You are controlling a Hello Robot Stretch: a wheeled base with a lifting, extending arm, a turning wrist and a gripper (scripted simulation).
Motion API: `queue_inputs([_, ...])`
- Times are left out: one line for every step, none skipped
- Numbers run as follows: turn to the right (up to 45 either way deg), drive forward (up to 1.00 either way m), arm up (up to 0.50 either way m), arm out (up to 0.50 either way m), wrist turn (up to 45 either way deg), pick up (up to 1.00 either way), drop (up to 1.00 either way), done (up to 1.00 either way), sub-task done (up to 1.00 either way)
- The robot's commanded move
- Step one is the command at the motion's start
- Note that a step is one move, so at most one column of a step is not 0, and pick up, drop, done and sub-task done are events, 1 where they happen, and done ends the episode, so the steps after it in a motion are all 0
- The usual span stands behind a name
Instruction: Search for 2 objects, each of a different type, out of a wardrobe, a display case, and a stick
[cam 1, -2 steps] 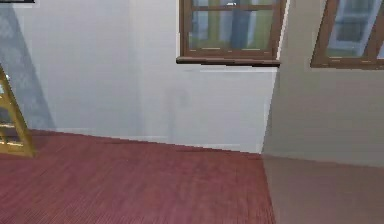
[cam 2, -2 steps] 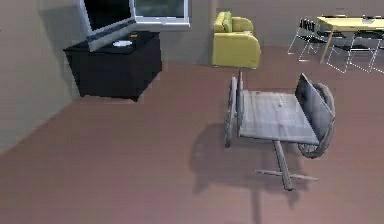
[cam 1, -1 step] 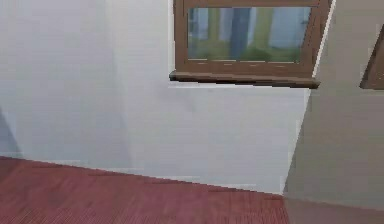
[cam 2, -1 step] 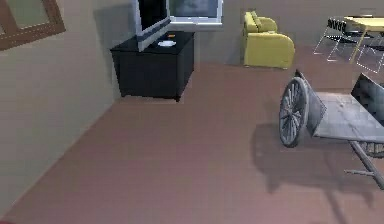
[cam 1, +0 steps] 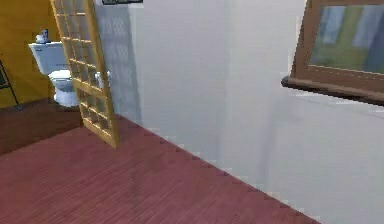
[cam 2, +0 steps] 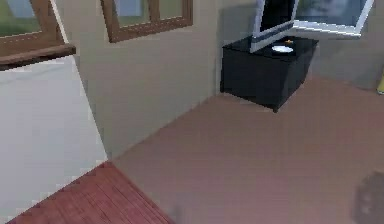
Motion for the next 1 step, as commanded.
queue_inputs([0.0, 0.7, 0.0, 0.0, 0.0, 0.0, 0.0, 0.0, 0.0])
